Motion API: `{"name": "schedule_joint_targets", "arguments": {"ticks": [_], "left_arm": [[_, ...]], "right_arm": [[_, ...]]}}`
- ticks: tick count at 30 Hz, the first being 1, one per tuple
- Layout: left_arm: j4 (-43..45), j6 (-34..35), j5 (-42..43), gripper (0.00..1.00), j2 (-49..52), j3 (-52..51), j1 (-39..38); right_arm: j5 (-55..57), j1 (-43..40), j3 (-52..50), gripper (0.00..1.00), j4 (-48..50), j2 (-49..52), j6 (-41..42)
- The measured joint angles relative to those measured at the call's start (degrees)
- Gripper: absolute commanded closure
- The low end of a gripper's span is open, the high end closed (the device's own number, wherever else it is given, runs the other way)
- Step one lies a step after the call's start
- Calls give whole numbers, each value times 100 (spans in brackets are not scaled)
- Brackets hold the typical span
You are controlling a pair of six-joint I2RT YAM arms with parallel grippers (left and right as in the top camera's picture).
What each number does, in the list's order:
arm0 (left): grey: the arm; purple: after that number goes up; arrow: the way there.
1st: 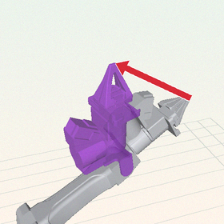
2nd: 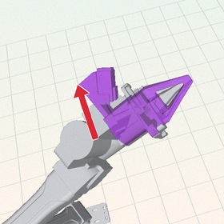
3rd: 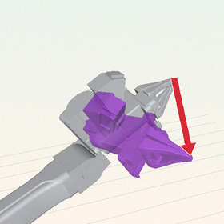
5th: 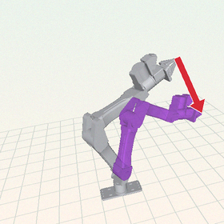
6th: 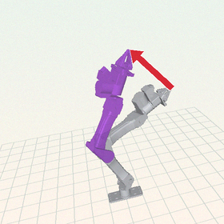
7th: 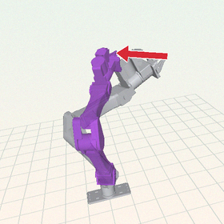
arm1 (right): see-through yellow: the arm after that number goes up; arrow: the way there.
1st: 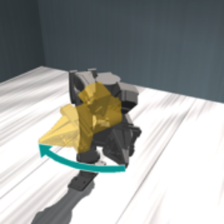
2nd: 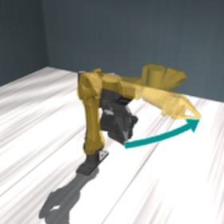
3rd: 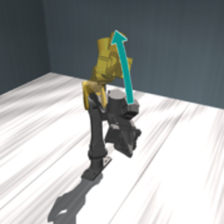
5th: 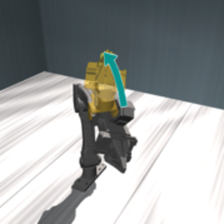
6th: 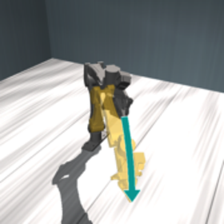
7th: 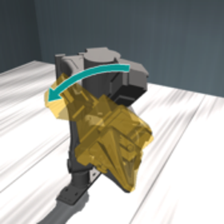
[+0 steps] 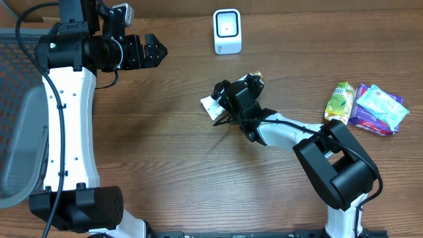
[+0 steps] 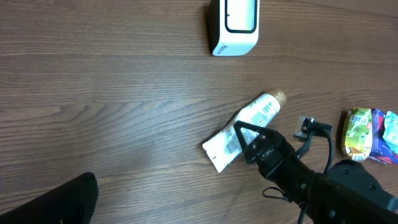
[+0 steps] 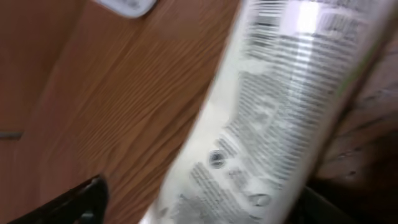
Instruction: Scan the item barcode
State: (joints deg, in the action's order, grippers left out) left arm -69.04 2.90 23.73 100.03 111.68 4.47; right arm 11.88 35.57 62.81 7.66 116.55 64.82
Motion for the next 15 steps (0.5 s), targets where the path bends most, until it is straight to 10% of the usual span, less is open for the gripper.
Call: {"name": "schedule_joint_targets", "arguments": {"ticks": [7, 15], "left_arm": [[0, 0, 0, 0, 0, 0, 0], [0, 0, 0, 0, 2, 0, 0]], "right_arm": [[168, 4, 173, 39, 46, 258, -4], [31, -20, 363, 87, 24, 505, 155]]}}
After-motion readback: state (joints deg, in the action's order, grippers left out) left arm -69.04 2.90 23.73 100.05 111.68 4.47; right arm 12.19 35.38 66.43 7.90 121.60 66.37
